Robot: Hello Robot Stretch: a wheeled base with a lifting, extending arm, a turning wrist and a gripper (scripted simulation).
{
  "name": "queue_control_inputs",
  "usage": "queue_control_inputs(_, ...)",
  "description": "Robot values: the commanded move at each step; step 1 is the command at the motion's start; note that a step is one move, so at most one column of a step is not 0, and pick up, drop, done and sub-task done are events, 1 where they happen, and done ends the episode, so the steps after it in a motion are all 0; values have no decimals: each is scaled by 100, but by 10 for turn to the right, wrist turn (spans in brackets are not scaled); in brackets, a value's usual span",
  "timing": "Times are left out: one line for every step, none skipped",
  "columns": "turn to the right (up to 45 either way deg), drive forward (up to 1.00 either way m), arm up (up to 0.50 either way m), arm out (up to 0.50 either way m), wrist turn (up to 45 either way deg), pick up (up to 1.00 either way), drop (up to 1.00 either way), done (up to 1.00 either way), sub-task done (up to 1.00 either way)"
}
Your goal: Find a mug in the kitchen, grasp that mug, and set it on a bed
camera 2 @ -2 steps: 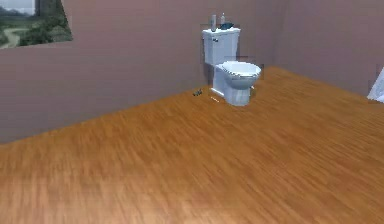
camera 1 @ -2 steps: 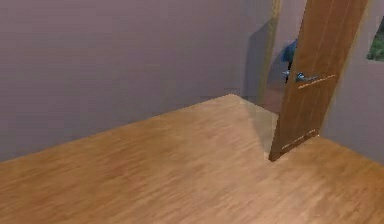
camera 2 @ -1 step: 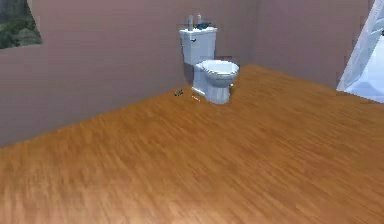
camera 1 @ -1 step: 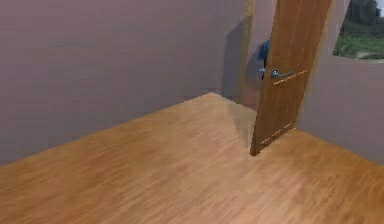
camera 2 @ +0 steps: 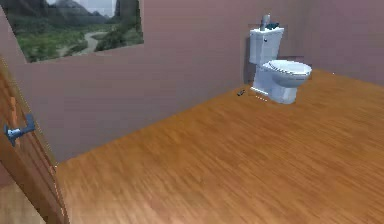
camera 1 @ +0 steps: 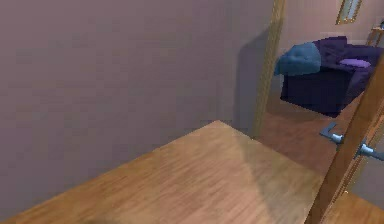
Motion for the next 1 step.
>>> queue_control_inputs(0,45,0,0,0,0,0,0,0)
